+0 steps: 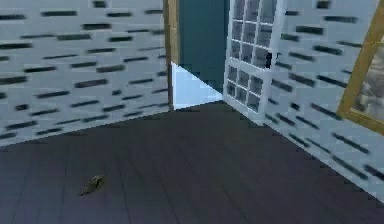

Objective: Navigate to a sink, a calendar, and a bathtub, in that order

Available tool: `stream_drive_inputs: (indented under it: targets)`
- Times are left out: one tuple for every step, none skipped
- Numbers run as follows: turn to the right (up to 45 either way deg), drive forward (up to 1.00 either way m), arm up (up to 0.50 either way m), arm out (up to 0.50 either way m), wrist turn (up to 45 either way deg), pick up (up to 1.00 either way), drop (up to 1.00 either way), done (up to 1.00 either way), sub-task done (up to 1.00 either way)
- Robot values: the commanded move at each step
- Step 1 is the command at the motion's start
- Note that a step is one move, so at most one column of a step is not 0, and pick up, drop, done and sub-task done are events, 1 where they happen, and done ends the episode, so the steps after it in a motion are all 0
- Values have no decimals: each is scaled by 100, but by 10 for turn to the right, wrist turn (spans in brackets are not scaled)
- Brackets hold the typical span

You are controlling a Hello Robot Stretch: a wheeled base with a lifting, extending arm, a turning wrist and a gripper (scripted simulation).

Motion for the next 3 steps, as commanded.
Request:
stream_drive_inputs:
  targets:
    - [0, 100, 0, 0, 0, 0, 0, 0, 0]
    - [0, 100, 0, 0, 0, 0, 0, 0, 0]
    - [60, 0, 0, 0, 0, 0, 0, 0, 0]
